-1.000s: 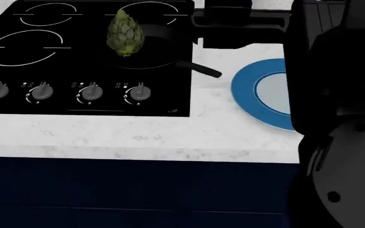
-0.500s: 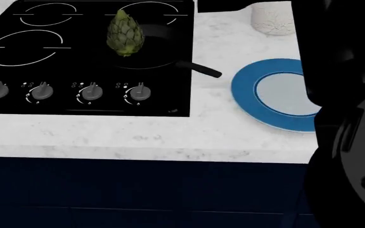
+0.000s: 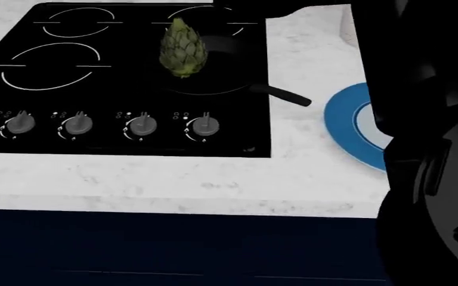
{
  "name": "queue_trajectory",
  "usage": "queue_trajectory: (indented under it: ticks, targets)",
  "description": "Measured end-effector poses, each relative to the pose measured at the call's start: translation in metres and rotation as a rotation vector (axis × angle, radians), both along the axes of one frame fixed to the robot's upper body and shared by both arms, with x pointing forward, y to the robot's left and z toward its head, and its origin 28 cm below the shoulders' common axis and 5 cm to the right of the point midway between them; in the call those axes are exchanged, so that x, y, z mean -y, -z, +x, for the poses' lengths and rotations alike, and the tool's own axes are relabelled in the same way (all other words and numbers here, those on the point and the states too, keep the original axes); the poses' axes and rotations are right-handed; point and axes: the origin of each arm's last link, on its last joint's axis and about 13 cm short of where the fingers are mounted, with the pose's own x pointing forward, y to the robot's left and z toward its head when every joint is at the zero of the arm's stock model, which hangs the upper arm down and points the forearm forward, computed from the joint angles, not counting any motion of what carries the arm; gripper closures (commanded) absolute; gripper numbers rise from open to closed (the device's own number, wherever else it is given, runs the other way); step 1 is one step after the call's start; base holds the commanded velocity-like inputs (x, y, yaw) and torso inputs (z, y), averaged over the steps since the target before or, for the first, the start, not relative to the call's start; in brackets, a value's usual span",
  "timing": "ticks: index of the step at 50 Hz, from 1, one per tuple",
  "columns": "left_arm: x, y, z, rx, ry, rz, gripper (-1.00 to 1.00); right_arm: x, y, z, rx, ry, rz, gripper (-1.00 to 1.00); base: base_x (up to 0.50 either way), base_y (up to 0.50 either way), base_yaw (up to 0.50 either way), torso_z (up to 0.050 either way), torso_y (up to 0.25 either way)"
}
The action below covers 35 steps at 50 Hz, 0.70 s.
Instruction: Pick the artichoke from the pan and place it on the plate.
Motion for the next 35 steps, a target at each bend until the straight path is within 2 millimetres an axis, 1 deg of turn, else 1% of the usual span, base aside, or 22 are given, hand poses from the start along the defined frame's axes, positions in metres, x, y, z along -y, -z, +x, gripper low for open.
queue_trajectory:
  ticks: [21,35]
  targets:
    - [-0.004,0.0042,0.0036,-0.009,-0.012,-0.013,-1.0,-0.0014,0.0024,0.0036,-0.015,-0.039,0.026,-1.0,0.5,-0.05,0.0,0.0,0.0]
    - [-0.0068,0.0061,0.002,-0.009,-0.016,-0.02,-1.0,-0.0029,0.0031,0.0015,-0.018,-0.045,0.024,-1.0,0.37,-0.06,0.0,0.0,0.001]
